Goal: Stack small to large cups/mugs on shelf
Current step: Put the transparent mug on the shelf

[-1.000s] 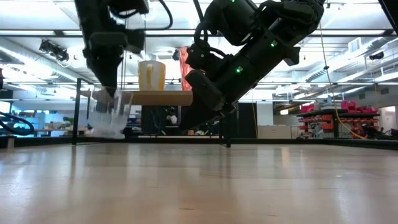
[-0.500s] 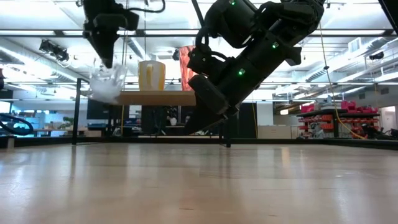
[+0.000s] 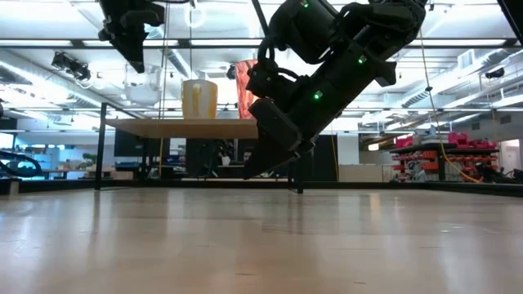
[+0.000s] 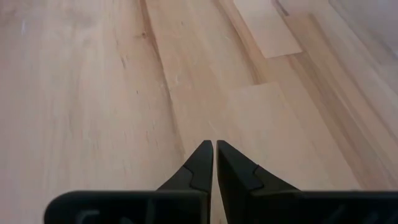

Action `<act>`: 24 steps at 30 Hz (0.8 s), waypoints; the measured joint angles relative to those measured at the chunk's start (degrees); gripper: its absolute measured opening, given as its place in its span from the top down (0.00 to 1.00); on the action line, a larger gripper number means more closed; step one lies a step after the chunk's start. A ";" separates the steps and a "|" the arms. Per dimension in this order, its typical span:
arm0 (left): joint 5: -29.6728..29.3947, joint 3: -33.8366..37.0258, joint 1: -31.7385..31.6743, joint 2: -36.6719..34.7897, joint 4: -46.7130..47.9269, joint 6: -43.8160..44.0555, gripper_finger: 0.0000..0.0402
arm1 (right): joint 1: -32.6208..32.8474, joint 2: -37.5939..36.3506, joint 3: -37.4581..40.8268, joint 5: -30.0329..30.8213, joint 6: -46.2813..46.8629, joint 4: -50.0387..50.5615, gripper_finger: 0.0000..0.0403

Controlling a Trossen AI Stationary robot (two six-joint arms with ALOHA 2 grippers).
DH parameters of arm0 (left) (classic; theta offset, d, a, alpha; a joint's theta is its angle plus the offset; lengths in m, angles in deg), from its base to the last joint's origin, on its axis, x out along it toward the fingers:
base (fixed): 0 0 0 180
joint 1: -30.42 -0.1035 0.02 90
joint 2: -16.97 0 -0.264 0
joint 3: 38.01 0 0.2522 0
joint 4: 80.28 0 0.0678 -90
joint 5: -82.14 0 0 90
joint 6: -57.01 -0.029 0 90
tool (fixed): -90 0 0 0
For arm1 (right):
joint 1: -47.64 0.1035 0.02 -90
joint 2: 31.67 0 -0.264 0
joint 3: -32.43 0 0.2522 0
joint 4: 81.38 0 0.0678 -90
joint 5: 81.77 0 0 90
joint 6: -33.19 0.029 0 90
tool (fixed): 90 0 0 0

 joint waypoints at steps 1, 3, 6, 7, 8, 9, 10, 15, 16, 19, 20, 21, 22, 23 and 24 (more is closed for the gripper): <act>0.21 -0.07 -1.38 0.00 -0.45 -1.27 0.99 | 0.00 0.00 0.00 -0.41 -0.18 0.00 0.93; 0.89 -0.07 -4.45 0.02 -1.81 -3.82 0.99 | 0.02 0.00 0.00 -1.01 -0.18 0.01 0.93; 3.21 -0.07 -9.00 0.02 -4.36 -6.27 0.99 | 0.02 0.00 0.00 -1.06 -0.23 0.02 0.93; 4.15 -0.07 -10.56 0.02 -5.02 -7.04 0.99 | 0.00 0.00 0.00 -1.06 -0.29 0.02 0.93; 4.89 -0.07 -12.06 0.02 -5.75 -7.94 0.99 | 0.00 0.00 0.00 -1.06 -0.39 0.02 0.93; 5.58 -0.07 -13.50 0.09 -6.33 -8.59 0.99 | 0.00 0.00 0.00 -1.07 -0.61 0.02 0.93; 5.89 -0.07 -14.87 0.39 -6.74 -9.33 0.99 | -0.03 0.00 0.00 -1.07 -0.76 0.02 0.93; 7.95 -0.07 -20.08 2.66 -7.74 -11.43 0.99 | -0.38 0.00 0.00 -1.08 -1.41 0.02 0.93; 8.28 -0.07 -20.83 3.05 -8.03 -11.92 0.99 | -0.43 0.00 0.00 -1.08 -1.43 0.02 0.93; 10.23 -0.07 -22.57 4.78 -10.16 -12.90 0.99 | -0.95 0.00 0.00 -1.14 -1.67 0.02 0.93; 10.59 -0.07 -22.94 5.31 -10.94 -12.93 0.99 | -1.12 0.00 0.00 -1.28 -1.67 0.02 0.93; 10.77 -0.07 -23.21 5.76 -11.63 -13.21 0.99 | -1.30 0.00 0.00 -1.41 -1.69 0.02 0.93; 10.85 -0.07 -23.49 6.20 -12.04 -13.40 0.98 | -1.50 0.00 0.00 -1.77 -1.69 0.02 0.93; 10.93 -0.07 -23.90 6.71 -12.32 -13.51 0.98 | -1.66 0.00 0.00 -2.06 -1.69 0.02 0.93; 11.02 -0.07 -24.25 7.13 -12.62 -13.91 0.99 | -1.70 0.00 0.00 -2.19 -1.72 0.04 0.93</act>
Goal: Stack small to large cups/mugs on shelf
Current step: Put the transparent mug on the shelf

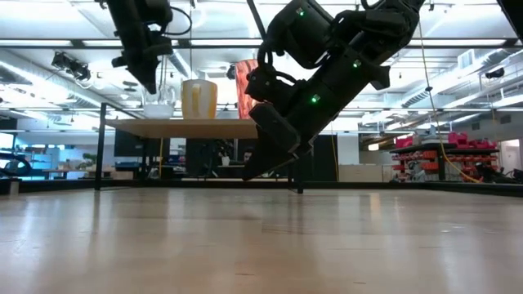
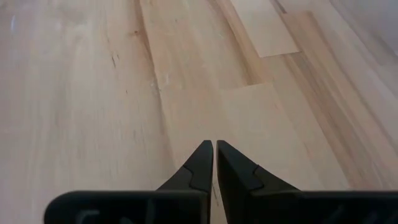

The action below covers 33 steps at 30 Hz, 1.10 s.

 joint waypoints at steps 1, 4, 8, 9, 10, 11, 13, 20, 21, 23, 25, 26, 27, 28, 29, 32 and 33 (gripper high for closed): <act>0.01 0.00 -0.30 0.35 -0.08 -0.36 0.99 | 0.01 0.00 0.00 -0.04 -0.12 0.00 0.93; 0.01 0.00 -1.30 1.00 -0.41 -0.44 0.99 | 0.06 0.00 0.00 -0.25 -0.45 0.00 0.93; 0.03 0.00 -2.74 1.09 -0.63 -0.87 0.97 | 0.03 0.00 0.00 -0.26 -0.56 0.00 0.93; 0.01 0.00 -2.91 1.09 -0.63 -0.89 0.98 | 0.03 0.00 0.00 -0.26 -0.56 0.00 0.93; -0.03 0.00 -2.99 1.09 -0.60 -0.89 0.98 | 0.06 0.00 0.00 -0.28 -0.56 0.00 0.93; -0.06 0.00 -3.10 1.09 -0.62 -0.91 0.98 | 0.06 0.00 0.00 -0.28 -0.56 0.00 0.93; -0.13 0.00 -3.22 1.09 -0.74 -0.97 0.98 | -0.17 0.00 0.00 -0.29 -0.56 0.00 0.93; -0.22 0.00 -3.09 1.13 -0.96 -2.10 0.89 | -0.58 0.00 0.00 -0.94 -0.54 0.00 0.93; -0.21 0.00 -3.09 1.13 -0.95 -2.18 0.89 | -0.56 0.00 0.00 -1.04 -0.54 0.00 0.93; -0.20 0.00 -3.07 1.13 -0.95 -3.39 0.88 | -0.53 0.00 0.00 -1.05 -0.55 0.00 0.93; -0.21 0.00 -3.07 1.13 -0.95 -4.42 0.88 | -0.55 0.00 0.00 -1.04 -0.54 0.00 0.93; -0.21 0.00 -3.07 1.13 -0.97 -4.73 0.89 | -0.56 0.00 0.00 -1.04 -0.54 0.00 0.93; -0.21 0.00 -3.07 1.13 -0.97 -4.91 0.90 | -0.58 0.00 0.00 -1.02 -0.56 0.00 0.93; -0.21 0.00 -3.07 1.13 -0.97 -4.89 0.91 | -0.56 0.00 0.00 -1.03 -0.56 0.00 0.93; -0.21 0.00 -3.07 1.13 -0.99 -4.89 0.93 | -0.56 0.00 0.00 -1.04 -0.56 0.00 0.93; -0.18 0.00 -3.07 1.04 -1.04 -4.89 0.96 | -0.56 0.00 0.00 -1.04 -0.56 0.00 0.93; -0.19 0.01 -3.07 0.86 -1.05 -4.89 0.96 | -0.56 0.00 0.00 -1.03 -0.56 -0.01 0.93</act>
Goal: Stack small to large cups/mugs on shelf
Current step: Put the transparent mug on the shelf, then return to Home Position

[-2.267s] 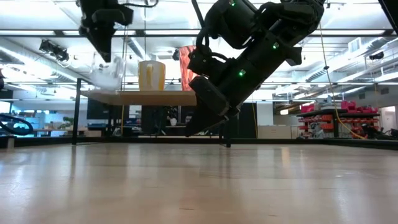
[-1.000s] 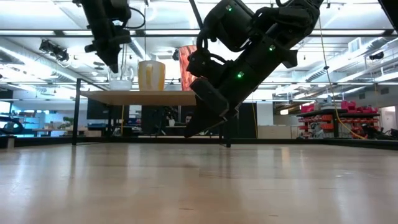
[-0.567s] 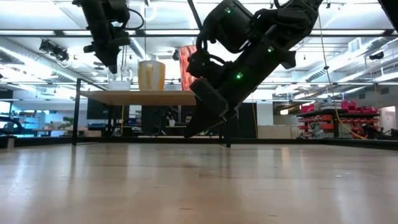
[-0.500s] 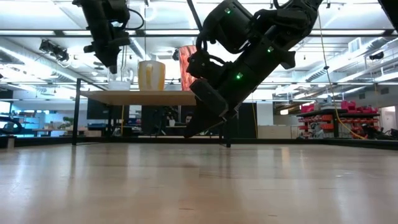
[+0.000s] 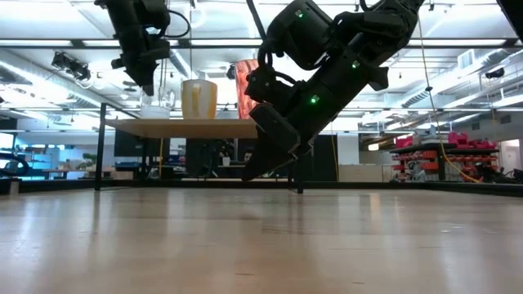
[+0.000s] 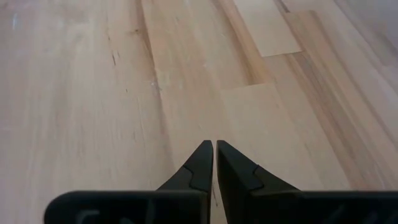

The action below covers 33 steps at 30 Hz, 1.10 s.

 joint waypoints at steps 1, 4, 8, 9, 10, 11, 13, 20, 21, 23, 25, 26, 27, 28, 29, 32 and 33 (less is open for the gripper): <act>0.00 -0.04 0.00 -0.17 0.04 0.00 0.97 | -0.03 0.00 0.00 -0.01 0.00 0.01 0.93; 0.00 -1.24 0.00 -0.18 0.63 0.57 0.95 | -0.04 0.00 0.00 -0.01 0.00 -0.02 0.93; 0.00 -2.37 0.24 -0.23 1.02 1.99 0.91 | -0.07 0.00 0.00 0.02 0.00 -0.02 0.93; -0.01 -2.37 0.36 -0.23 1.14 2.45 0.90 | -0.07 0.00 0.00 0.01 0.00 -0.03 0.93; 0.00 -2.37 0.42 -0.23 1.17 2.58 0.89 | -0.07 0.00 0.00 -0.01 0.00 -0.04 0.93; 0.00 -2.37 0.42 -0.23 1.19 2.55 0.89 | -0.07 0.00 0.00 -0.01 0.00 -0.04 0.93; 0.01 -2.37 0.44 -0.22 1.47 2.56 0.88 | -0.07 0.00 0.00 0.01 0.00 -0.04 0.93; 0.02 -2.37 0.44 -0.20 2.70 2.97 0.88 | -0.07 0.00 0.00 0.01 0.00 -0.04 0.93; 0.02 -2.37 0.44 -0.20 2.67 2.97 0.88 | -0.07 0.00 0.00 0.01 0.00 -0.04 0.93; 0.01 -2.37 0.44 -0.21 2.66 2.97 0.89 | -0.07 0.00 0.00 0.02 0.00 -0.04 0.93; 0.02 -2.37 0.44 -0.49 2.66 3.01 0.89 | -0.07 0.00 0.00 0.02 0.00 -0.04 0.93; 0.02 -2.37 0.44 -0.82 2.64 3.02 0.90 | -0.07 0.00 0.00 0.02 0.00 -0.04 0.93; 0.02 -2.37 0.46 -1.36 2.64 3.21 0.90 | -0.07 0.00 0.00 0.02 0.00 -0.04 0.93; 0.02 -2.37 0.44 -1.91 2.66 3.39 0.91 | -0.07 0.00 0.00 0.02 0.00 -0.04 0.93; 0.02 -2.37 0.46 -2.62 2.68 3.92 0.91 | -0.07 0.00 0.00 0.02 0.00 -0.04 0.93; 0.02 -2.37 0.55 -5.66 2.77 6.10 0.93 | -0.07 0.00 0.00 0.02 0.00 -0.04 0.93; 0.01 -2.39 0.92 -6.82 2.99 6.90 0.93 | -0.07 0.00 0.00 0.02 0.00 -0.04 0.93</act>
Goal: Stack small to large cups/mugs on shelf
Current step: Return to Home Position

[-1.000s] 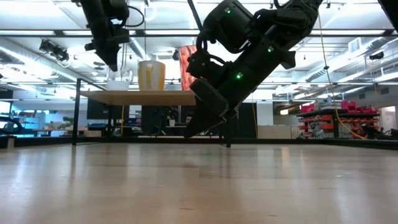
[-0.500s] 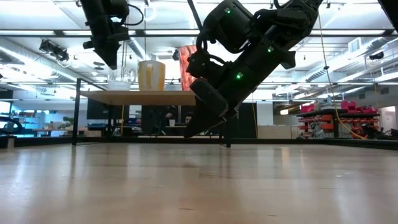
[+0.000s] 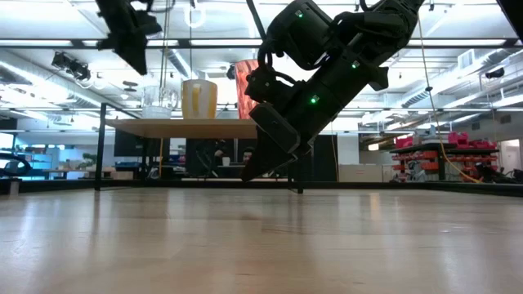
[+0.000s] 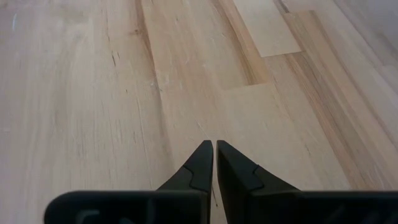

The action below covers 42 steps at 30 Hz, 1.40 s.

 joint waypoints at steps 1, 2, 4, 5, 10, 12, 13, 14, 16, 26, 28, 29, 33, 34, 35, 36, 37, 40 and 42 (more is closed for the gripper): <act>-0.03 0.00 0.56 -1.10 0.41 0.64 0.93 | 0.00 0.00 0.00 0.00 0.00 0.00 0.93; -0.05 0.00 1.25 -2.21 0.89 0.92 0.93 | 0.00 0.00 0.00 0.00 0.00 0.00 0.93; 0.03 0.00 3.07 -4.46 1.33 2.12 0.93 | 0.00 0.00 0.00 0.00 0.00 0.00 0.93; 0.01 0.00 4.29 -5.53 1.39 2.89 0.92 | 0.00 0.00 0.00 0.00 0.00 0.00 0.93; 0.03 0.00 12.30 -9.67 1.73 6.78 0.91 | 0.00 -0.31 0.00 0.00 0.88 0.46 0.93; 0.03 0.00 15.81 -10.76 2.29 8.08 0.91 | 0.13 -1.06 0.00 -0.18 1.24 0.53 0.93; 0.05 0.00 17.50 -11.17 2.50 8.58 0.92 | 0.24 -1.66 0.00 -0.29 1.45 1.06 0.93; 0.05 0.00 19.11 -11.47 2.63 9.33 0.92 | 0.47 -2.31 -0.02 -0.48 1.77 0.86 0.93; -0.10 -0.02 22.34 -11.99 2.82 10.25 0.93 | 0.90 -3.94 -0.02 -0.63 1.90 2.03 0.93; -9.71 4.00 36.15 -13.29 8.72 18.91 0.97 | 4.64 -14.76 -0.02 -0.20 0.13 8.62 0.93; -9.96 7.23 38.99 -14.43 7.70 20.29 0.96 | 5.70 -17.58 -0.02 -0.07 -0.60 9.40 0.93; -10.09 9.09 40.39 -14.98 7.45 20.99 0.95 | 6.23 -19.03 -0.02 0.02 -0.99 10.19 0.93; -10.55 16.79 45.52 -16.98 2.70 24.10 0.93 | 8.50 -25.41 -0.02 1.29 -1.11 14.18 0.93; -10.58 18.48 46.78 -17.53 1.36 24.62 0.93 | 8.89 -27.07 -0.02 1.83 -1.07 15.24 0.93; -10.57 20.05 47.92 -17.96 0.18 24.69 0.92 | 9.27 -28.63 -0.02 2.44 -0.94 16.20 0.93; -10.55 21.53 48.92 -18.28 -1.12 24.84 0.92 | 9.60 -30.16 -0.02 2.82 -0.52 16.96 0.93; -10.55 22.86 49.92 -18.63 -2.62 25.37 0.92 | 9.61 -31.61 -0.02 2.80 0.19 17.27 0.93; -10.59 26.47 52.85 -19.03 -6.63 27.67 0.93 | 9.58 -34.71 -0.02 2.85 0.85 18.11 0.93; -10.63 28.86 54.88 -19.00 -9.37 27.72 0.94 | 9.03 -36.22 -0.02 2.85 0.84 18.31 0.92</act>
